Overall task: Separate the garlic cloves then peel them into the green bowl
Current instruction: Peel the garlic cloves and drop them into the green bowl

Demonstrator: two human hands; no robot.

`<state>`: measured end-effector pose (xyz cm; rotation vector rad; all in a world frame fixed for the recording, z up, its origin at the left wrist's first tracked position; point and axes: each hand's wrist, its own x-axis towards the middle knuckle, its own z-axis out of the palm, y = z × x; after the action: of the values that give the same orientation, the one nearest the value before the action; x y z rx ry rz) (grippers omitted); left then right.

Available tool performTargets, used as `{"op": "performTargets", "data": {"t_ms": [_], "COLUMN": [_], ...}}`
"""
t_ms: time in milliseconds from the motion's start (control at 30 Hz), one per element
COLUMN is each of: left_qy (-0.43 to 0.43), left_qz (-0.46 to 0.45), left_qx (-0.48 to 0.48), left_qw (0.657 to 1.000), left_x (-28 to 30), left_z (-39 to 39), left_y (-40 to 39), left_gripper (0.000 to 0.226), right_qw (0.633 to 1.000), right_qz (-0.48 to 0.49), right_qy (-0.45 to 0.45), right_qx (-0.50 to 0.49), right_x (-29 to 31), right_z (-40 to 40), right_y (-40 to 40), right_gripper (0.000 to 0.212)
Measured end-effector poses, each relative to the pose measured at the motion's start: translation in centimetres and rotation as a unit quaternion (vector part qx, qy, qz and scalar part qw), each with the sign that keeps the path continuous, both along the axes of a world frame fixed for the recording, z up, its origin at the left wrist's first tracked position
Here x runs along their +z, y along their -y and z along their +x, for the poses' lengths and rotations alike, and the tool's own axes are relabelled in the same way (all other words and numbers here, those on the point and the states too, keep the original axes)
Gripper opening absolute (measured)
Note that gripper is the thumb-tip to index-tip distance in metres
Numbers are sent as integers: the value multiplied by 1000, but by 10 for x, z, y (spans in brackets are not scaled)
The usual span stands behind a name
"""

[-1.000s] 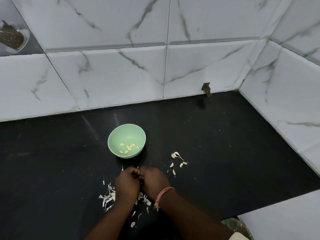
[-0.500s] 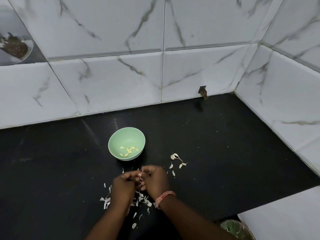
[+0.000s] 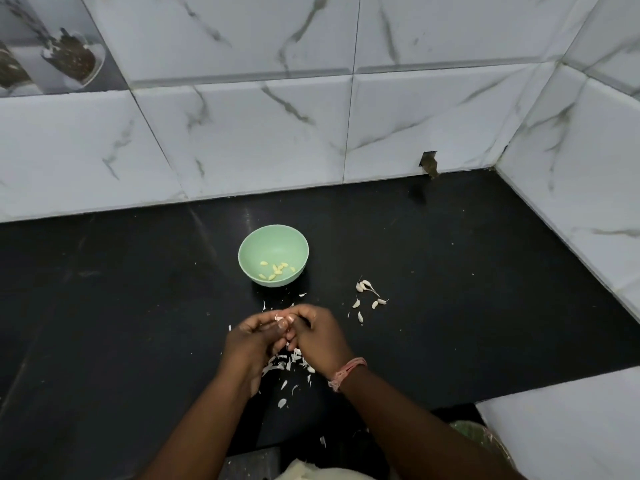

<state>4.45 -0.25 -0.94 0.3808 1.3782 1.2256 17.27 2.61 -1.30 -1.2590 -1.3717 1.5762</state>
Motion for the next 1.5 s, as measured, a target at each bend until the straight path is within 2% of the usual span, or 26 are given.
{"op": "performTargets", "data": {"t_ms": [100, 333, 433, 533, 733, 933, 1133, 1367, 1500], "left_qy": [2, -49, -17, -13, 29, 29, 31, 48, 78], "left_qz": [10, 61, 71, 64, 30, 29, 41, 33, 46], "left_qx": [5, 6, 31, 36, 18, -21, -39, -18, -12], "left_qw": [1000, 997, 997, 997, 999, 999, 998, 998, 996], "left_x": [5, 18, 19, 19, 22, 22, 27, 25, 26], "left_z": [1, 7, 13, 15, 16, 9, 10, 7, 7], "left_y": [1, 10, 14, 13, 7, 7, 9, 12, 14], "left_gripper": [17, 15, 21, 12, 15, 21, 20, 21, 20], "right_qw": [999, 996, 997, 998, 999, 999, 998, 993, 993], "right_qz": [11, 20, 36, 46, 31, 14, 24, 27, 45], "right_qy": [-38, -83, -65, -45, -19, -18, 25, 47, 51], "right_qx": [15, -3, -6, -15, -38, -30, -45, -102, -96], "right_x": [6, 13, 16, 17, 15, 17, 24, 24, 23], "right_z": [5, 16, 17, 19, 18, 17, 18, 12, 9], "right_y": [2, 2, 2, 1, -2, -1, -2, 1, 1], "right_gripper": [34, 17, 20, 19, 8, 7, 11, 10, 11]}}
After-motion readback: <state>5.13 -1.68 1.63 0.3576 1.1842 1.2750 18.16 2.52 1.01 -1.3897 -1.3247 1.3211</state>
